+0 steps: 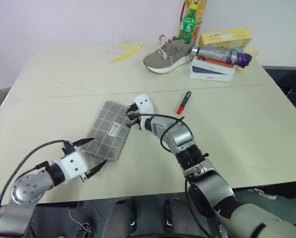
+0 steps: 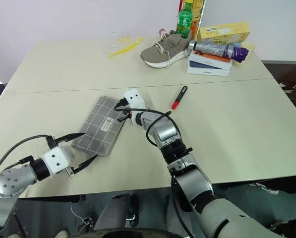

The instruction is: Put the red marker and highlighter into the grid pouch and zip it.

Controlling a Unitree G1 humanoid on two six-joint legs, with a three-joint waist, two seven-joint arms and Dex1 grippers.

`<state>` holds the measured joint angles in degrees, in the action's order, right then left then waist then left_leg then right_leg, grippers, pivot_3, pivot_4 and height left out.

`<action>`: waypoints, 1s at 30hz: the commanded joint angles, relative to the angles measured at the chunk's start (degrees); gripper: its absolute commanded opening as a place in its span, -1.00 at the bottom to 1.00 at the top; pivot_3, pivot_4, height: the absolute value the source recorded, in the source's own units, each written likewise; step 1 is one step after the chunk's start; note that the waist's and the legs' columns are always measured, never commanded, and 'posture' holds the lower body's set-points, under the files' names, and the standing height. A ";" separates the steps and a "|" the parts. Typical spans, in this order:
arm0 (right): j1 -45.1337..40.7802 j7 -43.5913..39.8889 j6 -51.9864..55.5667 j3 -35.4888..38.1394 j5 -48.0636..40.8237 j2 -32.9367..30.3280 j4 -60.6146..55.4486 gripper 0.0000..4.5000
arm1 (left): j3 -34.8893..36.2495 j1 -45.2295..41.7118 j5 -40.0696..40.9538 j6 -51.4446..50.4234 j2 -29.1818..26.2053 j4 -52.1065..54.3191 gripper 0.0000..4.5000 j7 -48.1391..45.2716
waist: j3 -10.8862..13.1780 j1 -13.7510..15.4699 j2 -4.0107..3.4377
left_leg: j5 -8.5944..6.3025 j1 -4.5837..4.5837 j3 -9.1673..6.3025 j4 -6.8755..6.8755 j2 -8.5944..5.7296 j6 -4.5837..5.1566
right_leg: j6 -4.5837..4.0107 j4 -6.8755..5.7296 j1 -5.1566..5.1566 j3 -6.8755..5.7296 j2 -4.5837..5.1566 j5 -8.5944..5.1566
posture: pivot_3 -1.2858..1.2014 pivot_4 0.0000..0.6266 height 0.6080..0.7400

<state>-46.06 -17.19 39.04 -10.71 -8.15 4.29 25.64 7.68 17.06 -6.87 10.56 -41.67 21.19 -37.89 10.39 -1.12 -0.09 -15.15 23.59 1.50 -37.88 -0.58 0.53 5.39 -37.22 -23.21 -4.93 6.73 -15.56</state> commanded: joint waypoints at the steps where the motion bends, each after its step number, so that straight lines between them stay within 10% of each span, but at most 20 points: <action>1: 0.48 0.76 1.81 0.61 0.28 0.83 0.94 -0.99 | -2.50 -0.01 -6.04 4.23 0.49 -0.45 1.00 3.29 | -0.02 0.13 -0.03 | 0.00 0.00 -0.01 0.00 0.00 0.00 | 0.00 0.00 -0.01 0.00 0.00 0.00 | 0.03 -0.52 0.89; 14: 2.09 0.53 1.01 -0.56 1.48 1.65 -2.24 -0.99 | -7.15 -3.73 -15.11 4.24 6.56 -3.01 1.00 13.21 | -0.10 0.51 -0.15 | 0.00 -0.15 -0.01 0.00 -0.01 0.01 | -0.01 -0.01 -0.01 -0.01 0.03 0.03 | 0.03 -0.52 0.89; 30: 2.50 -0.09 1.28 -1.21 2.00 1.50 -2.59 -0.99 | 1.80 8.87 11.92 1.49 -2.20 2.73 1.00 -4.20 | -0.10 -0.06 -0.15 | 0.03 -0.11 0.04 0.47 0.01 -0.04 | -0.05 0.12 -0.12 0.03 0.04 0.01 | 0.03 -0.52 0.89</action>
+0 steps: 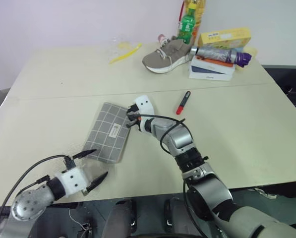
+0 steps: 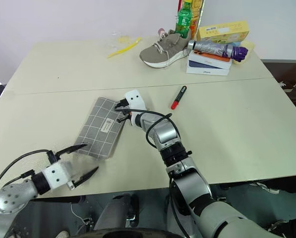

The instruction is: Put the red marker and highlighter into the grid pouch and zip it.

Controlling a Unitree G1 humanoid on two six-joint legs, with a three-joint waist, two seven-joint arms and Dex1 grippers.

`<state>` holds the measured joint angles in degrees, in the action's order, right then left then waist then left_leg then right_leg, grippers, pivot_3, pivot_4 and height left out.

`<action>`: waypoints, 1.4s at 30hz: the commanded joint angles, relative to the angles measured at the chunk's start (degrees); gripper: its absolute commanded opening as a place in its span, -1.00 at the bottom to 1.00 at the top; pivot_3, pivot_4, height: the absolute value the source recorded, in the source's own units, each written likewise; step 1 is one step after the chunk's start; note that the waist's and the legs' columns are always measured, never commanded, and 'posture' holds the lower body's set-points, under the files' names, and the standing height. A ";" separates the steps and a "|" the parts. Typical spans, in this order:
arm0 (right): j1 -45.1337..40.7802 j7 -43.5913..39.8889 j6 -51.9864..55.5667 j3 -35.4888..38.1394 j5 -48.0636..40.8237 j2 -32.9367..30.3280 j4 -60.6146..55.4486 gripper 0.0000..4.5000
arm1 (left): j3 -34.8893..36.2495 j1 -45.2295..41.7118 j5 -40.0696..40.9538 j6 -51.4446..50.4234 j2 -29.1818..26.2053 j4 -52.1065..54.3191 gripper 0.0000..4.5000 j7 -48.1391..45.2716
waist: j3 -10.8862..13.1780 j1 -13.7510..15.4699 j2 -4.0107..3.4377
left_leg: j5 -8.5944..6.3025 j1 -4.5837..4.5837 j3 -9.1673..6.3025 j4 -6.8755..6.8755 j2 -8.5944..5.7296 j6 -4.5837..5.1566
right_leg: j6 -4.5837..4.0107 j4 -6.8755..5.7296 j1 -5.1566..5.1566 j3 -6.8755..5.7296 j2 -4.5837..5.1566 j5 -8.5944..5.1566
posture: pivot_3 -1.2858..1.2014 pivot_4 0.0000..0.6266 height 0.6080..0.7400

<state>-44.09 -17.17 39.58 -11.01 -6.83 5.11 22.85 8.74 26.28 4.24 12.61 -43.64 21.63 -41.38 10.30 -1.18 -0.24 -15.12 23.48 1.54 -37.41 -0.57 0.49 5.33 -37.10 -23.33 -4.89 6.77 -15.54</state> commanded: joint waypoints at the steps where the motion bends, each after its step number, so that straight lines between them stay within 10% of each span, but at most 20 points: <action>1: 0.59 -0.15 0.80 -0.98 0.67 0.77 0.08 -0.99 | 0.18 -1.20 -0.80 -0.64 -0.24 2.15 1.00 -0.18 | 0.00 0.01 0.01 | 0.00 0.00 0.00 0.00 0.00 0.00 | 0.00 0.00 0.00 0.00 0.00 0.00 | 0.03 -0.52 0.89; 15: 0.90 -0.16 1.05 -0.66 1.12 0.67 -0.76 -0.99 | -9.25 -10.81 -26.05 -2.96 3.44 -1.58 1.00 11.11 | -0.02 0.22 0.03 | 0.02 -0.12 0.09 0.05 0.00 0.00 | 0.02 -0.04 0.11 -0.04 -0.10 0.01 | 0.03 -0.52 0.89; 28: 1.38 0.00 0.96 -1.13 1.47 0.93 -1.32 -0.99 | -9.62 -16.27 -28.44 -4.31 5.27 -5.77 1.00 16.97 | -0.03 0.13 0.03 | 0.06 -0.18 0.06 0.06 0.05 -0.07 | 0.01 -0.14 0.10 -0.03 -0.16 0.02 | 0.03 -0.52 0.89; 38: 2.06 0.14 1.34 -1.16 1.37 0.87 -2.43 -1.00 | -8.64 -16.55 -23.82 2.31 5.49 -8.21 -0.92 18.32 | -0.03 0.07 0.03 | 0.06 -0.13 0.07 0.14 0.05 -0.08 | 0.00 -0.11 0.01 0.01 -0.10 0.02 | 0.03 -0.52 0.89; 42: 2.23 0.24 1.07 -0.15 0.78 0.78 -3.17 -1.00 | -7.93 -16.71 -21.83 4.39 5.95 -8.18 -0.98 18.30 | -0.03 0.07 0.03 | 0.06 -0.11 0.08 0.14 0.05 -0.08 | 0.00 -0.08 0.00 0.02 -0.08 0.02 | 0.03 -0.52 0.89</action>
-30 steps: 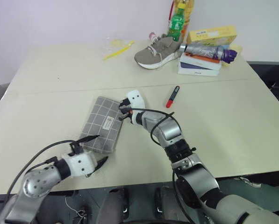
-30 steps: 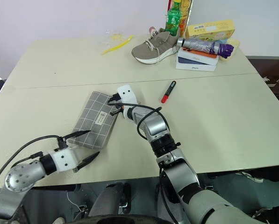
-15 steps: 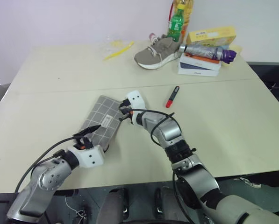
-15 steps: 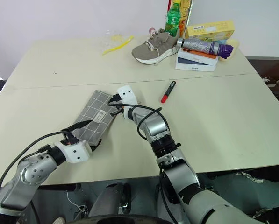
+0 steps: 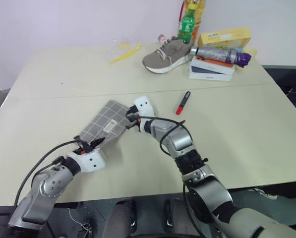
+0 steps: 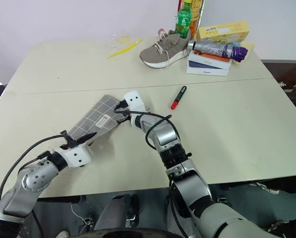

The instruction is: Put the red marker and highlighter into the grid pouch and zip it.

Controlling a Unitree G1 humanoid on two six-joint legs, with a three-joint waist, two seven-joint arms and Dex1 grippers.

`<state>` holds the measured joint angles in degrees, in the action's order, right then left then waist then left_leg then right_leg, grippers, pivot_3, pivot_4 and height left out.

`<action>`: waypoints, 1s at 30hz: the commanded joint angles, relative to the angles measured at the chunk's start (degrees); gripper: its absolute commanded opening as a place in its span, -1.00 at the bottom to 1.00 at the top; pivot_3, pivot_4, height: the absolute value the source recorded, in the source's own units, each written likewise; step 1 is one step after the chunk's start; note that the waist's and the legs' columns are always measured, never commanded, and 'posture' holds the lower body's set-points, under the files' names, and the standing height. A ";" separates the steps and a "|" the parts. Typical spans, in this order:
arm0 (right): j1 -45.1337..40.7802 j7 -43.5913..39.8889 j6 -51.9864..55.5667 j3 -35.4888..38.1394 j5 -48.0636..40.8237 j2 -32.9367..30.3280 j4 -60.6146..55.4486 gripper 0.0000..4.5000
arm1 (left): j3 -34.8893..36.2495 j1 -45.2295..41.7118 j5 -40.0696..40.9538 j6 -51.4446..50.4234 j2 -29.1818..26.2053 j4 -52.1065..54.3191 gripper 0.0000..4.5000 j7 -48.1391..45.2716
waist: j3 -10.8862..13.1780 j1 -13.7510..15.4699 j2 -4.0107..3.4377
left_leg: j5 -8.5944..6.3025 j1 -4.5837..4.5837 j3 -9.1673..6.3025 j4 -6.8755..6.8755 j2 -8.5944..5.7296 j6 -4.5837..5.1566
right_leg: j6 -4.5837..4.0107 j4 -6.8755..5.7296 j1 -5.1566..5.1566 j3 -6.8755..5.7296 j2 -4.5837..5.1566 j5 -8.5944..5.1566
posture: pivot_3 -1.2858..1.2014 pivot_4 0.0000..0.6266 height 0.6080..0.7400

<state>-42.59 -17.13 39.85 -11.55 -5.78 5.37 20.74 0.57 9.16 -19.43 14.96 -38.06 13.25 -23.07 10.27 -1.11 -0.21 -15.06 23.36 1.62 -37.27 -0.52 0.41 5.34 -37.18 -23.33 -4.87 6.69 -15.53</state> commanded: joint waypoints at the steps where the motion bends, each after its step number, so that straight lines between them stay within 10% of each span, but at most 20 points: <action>1: 0.74 0.17 0.69 0.56 -0.35 0.49 -1.24 -1.00 | 0.34 0.42 2.09 2.23 0.44 0.20 -0.98 -0.03 | 0.00 0.00 0.00 | 0.00 0.02 0.00 0.02 0.00 0.00 | 0.00 0.02 -0.02 0.00 0.00 0.00 | 0.03 -0.52 0.89; 10: 3.64 -9.57 -1.69 3.20 -4.38 -11.70 -21.14 -1.00 | 0.49 -0.39 20.35 -5.92 4.87 6.99 -0.98 -8.66 | 0.06 0.39 0.09 | 0.00 0.22 -0.01 -0.05 -0.06 0.00 | 0.02 0.11 -0.08 -0.02 0.07 0.01 | 0.03 -0.52 0.89; 18: 12.88 -19.47 -0.53 2.54 -4.60 -30.16 -34.18 0.54 | 0.34 -3.86 22.47 -5.16 4.36 5.07 -1.00 -12.01 | 0.08 0.52 0.13 | 0.00 0.17 0.03 -0.06 -0.05 0.01 | 0.01 0.12 -0.04 -0.08 -0.15 0.00 | 0.03 -0.52 0.89; 30: 12.17 -15.78 -9.30 -1.24 2.48 -29.63 -26.21 0.54 | 0.25 -3.81 24.86 -3.90 4.46 5.21 -1.00 -15.53 | 0.10 0.64 0.16 | 0.01 0.13 0.04 -0.13 0.01 0.01 | 0.01 0.11 0.03 -0.06 -0.23 0.00 | 0.03 -0.52 0.89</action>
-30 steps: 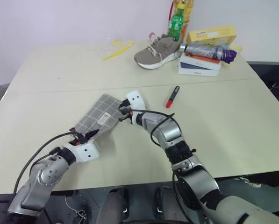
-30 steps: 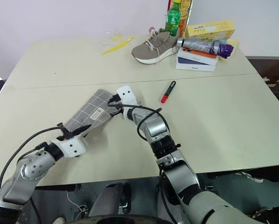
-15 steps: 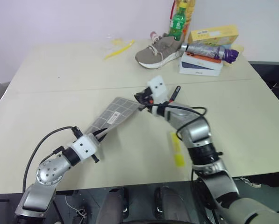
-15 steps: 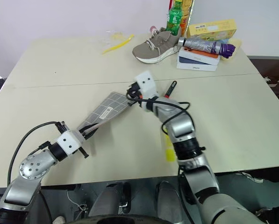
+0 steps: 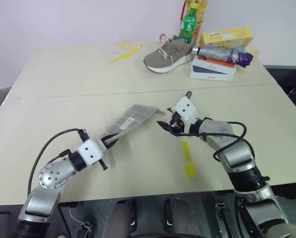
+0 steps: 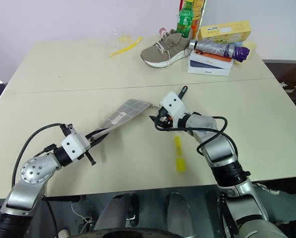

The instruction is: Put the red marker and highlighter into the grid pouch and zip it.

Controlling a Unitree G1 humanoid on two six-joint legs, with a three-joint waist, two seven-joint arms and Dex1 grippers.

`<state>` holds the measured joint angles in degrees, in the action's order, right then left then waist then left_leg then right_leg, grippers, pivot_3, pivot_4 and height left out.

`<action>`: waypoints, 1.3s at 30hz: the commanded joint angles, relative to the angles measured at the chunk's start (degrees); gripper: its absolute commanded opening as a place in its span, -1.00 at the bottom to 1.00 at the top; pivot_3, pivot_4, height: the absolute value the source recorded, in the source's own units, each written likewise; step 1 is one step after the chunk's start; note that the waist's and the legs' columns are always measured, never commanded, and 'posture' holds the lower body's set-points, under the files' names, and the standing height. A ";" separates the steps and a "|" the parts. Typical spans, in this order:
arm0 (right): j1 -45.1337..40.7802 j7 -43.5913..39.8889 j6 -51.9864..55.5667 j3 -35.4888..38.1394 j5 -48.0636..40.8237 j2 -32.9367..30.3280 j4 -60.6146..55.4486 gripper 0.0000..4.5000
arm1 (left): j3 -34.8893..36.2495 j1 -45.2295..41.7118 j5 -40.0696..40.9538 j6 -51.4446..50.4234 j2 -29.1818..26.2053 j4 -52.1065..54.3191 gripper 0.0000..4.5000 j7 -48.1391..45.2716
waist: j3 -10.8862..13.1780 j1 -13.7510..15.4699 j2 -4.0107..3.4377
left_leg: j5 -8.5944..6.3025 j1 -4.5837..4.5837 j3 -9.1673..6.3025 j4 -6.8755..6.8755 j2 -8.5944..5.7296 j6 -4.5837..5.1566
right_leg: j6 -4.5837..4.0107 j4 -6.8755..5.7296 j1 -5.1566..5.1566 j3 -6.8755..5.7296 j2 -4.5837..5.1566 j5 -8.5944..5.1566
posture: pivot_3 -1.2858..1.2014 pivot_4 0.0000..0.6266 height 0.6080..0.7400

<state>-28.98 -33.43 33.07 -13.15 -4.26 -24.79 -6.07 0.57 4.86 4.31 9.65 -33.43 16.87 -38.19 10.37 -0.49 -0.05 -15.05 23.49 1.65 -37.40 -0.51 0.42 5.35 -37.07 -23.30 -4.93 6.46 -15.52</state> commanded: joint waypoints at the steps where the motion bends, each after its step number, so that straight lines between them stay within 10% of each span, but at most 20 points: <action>1: -1.73 0.55 -2.99 0.33 0.99 0.98 1.38 0.54 | 0.37 0.66 1.16 1.37 -0.08 1.81 -1.00 -0.45 | 0.00 -0.02 0.00 | 0.00 0.00 0.00 -0.01 0.00 0.00 | 0.00 0.00 0.01 0.00 0.00 0.00 | 0.03 -0.52 0.89; 7: -3.80 1.66 -3.48 1.95 -0.40 5.54 6.65 0.54 | 0.36 1.40 0.95 1.08 0.39 3.01 -1.00 -0.14 | 0.00 -0.20 0.00 | 0.00 -0.01 0.00 0.01 0.02 0.00 | 0.00 -0.02 -0.01 0.00 -0.02 0.00 | 0.03 -0.52 0.89; 16: -3.72 2.85 -0.06 3.18 -1.67 7.67 6.41 -0.97 | 0.67 1.09 -0.74 0.44 1.02 3.35 -1.00 1.90 | 0.00 -0.15 0.00 | 0.00 -0.01 -0.01 0.00 0.01 0.00 | 0.00 -0.02 0.01 0.00 0.00 0.00 | 0.03 -0.52 0.89; 39: -3.67 -3.94 5.23 -6.64 4.48 -1.84 -6.97 -0.97 | -9.97 -9.03 -11.88 -3.09 11.63 -4.01 -1.00 10.09 | -0.03 -0.04 0.05 | 0.00 0.00 -0.01 -0.09 -0.02 0.01 | 0.01 -0.06 0.04 0.00 -0.02 0.01 | 0.03 -0.52 0.89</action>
<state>-31.72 -36.46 38.51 -19.41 -0.06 -26.31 -9.13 -8.53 -3.33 -7.39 6.54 -22.09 13.25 -28.20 10.34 -0.52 0.00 -15.05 23.49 1.64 -37.49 -0.53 0.43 5.36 -37.13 -23.26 -4.94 6.44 -15.52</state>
